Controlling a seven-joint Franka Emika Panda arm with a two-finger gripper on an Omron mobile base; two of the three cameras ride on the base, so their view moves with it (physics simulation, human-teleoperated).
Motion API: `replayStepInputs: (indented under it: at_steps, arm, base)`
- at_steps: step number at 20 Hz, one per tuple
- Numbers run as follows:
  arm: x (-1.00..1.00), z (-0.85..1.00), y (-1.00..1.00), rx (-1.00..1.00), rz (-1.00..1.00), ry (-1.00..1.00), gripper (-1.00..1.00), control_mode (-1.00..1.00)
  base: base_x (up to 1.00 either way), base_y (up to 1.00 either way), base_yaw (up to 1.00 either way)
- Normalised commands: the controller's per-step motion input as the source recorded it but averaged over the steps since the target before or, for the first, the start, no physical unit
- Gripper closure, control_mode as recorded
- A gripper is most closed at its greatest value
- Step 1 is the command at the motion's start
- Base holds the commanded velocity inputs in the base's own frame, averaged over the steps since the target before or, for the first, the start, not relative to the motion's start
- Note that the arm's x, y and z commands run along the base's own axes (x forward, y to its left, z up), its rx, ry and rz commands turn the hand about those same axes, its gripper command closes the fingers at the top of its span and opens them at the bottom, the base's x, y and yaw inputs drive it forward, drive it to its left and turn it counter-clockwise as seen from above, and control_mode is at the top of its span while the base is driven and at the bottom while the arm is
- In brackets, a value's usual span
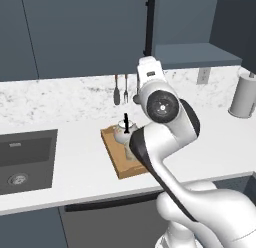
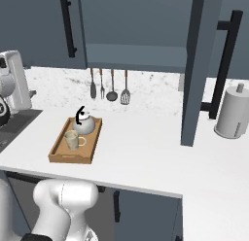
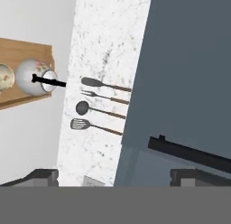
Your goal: Pick the kettle from the counter and place it on the tray. Then pick the mug from the cabinet and place it on the tray. Then close the cabinet doors.
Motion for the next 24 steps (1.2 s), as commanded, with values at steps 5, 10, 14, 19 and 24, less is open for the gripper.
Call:
replayStepInputs:
  at_steps: [5,10,14,19,24]
  arm:
    - [-0.53,0.00,-0.19,0.00,-0.02,0.15,-1.00,-1.00]
    - [-0.45,0.00,-0.52,0.00,-0.30,0.00,-1.00,-1.00]
    - [-0.26,-0.06,-0.87,0.13,-0.33,0.00,-1.00,-1.00]
    - [-0.06,-0.08,-0.99,0.20,-0.22,0.00,-1.00,-1.00]
    - [0.00,-0.13,-0.99,0.13,-0.22,0.00,-1.00,-1.00]
  base:
    - [0.00,0.00,0.00]
    - [0.00,0.00,0.00]
    - [0.00,0.00,0.00]
    - [0.00,0.00,0.00]
    - [0.00,0.00,0.00]
